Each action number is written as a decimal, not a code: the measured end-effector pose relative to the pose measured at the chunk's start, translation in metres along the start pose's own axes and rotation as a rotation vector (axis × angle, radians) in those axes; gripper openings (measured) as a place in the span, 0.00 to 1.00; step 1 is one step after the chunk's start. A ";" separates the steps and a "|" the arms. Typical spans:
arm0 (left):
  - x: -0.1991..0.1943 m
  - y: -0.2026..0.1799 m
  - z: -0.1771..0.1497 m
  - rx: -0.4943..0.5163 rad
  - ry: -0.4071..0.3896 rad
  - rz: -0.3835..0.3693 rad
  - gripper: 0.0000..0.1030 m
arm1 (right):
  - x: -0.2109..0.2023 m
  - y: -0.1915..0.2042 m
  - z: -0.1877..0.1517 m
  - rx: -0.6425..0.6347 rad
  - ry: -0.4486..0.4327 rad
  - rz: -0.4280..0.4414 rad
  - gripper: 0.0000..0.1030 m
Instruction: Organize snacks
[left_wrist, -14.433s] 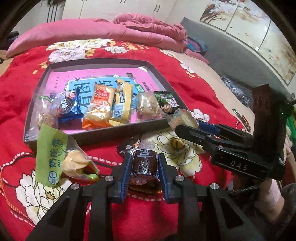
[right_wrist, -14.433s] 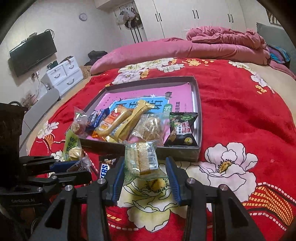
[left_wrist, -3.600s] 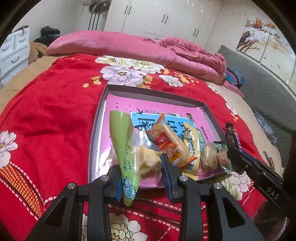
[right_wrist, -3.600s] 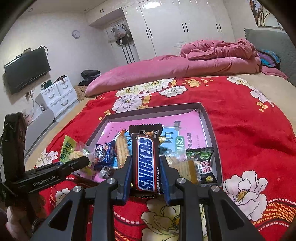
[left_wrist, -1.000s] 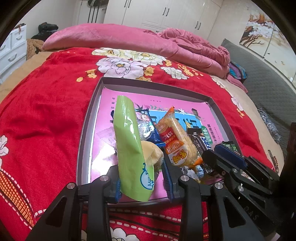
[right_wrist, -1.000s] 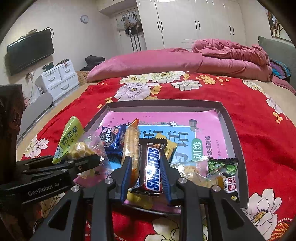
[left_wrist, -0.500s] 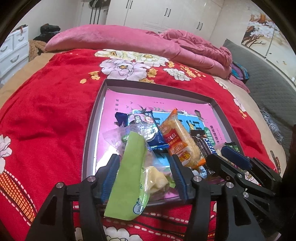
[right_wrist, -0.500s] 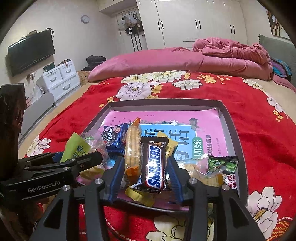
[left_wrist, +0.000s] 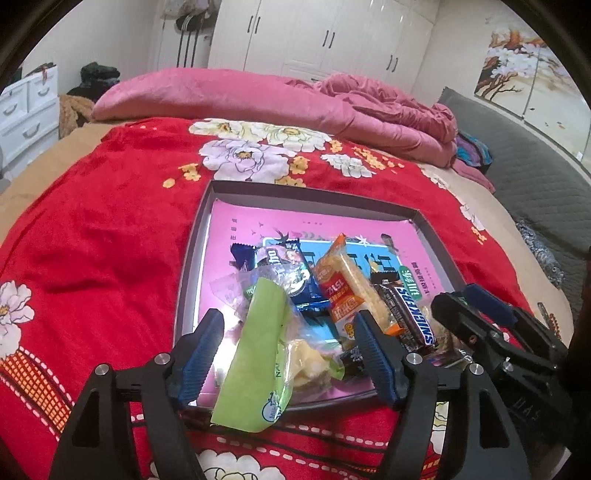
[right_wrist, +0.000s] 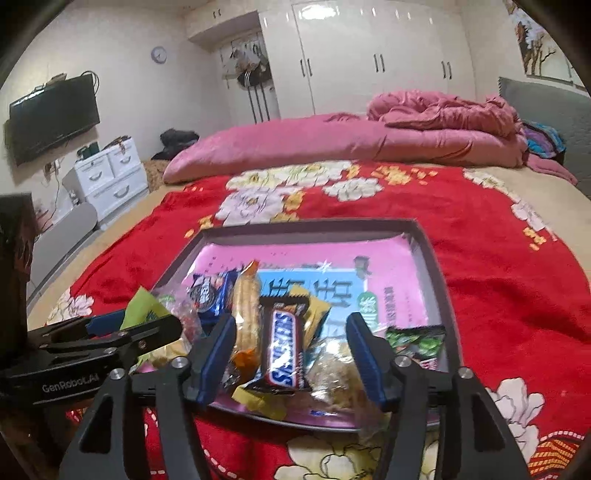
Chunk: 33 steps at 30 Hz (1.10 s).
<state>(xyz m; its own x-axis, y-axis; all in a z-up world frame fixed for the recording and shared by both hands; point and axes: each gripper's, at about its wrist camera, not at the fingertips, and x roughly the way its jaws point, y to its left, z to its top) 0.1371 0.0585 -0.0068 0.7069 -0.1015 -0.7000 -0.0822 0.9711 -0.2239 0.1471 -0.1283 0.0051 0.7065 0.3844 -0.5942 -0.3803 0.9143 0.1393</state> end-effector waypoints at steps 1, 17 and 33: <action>-0.001 0.000 0.000 -0.001 -0.002 0.002 0.73 | -0.001 -0.001 0.000 0.004 -0.004 -0.007 0.66; -0.044 -0.005 -0.023 0.019 -0.024 0.014 0.77 | -0.046 -0.006 -0.008 0.030 -0.052 -0.040 0.90; -0.057 -0.011 -0.066 0.001 0.099 0.056 0.77 | -0.080 -0.013 -0.055 0.072 0.086 -0.132 0.98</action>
<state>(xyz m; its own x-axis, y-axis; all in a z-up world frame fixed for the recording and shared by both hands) 0.0513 0.0397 -0.0096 0.6285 -0.0673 -0.7749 -0.1189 0.9762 -0.1813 0.0627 -0.1783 0.0076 0.6928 0.2508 -0.6760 -0.2414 0.9641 0.1103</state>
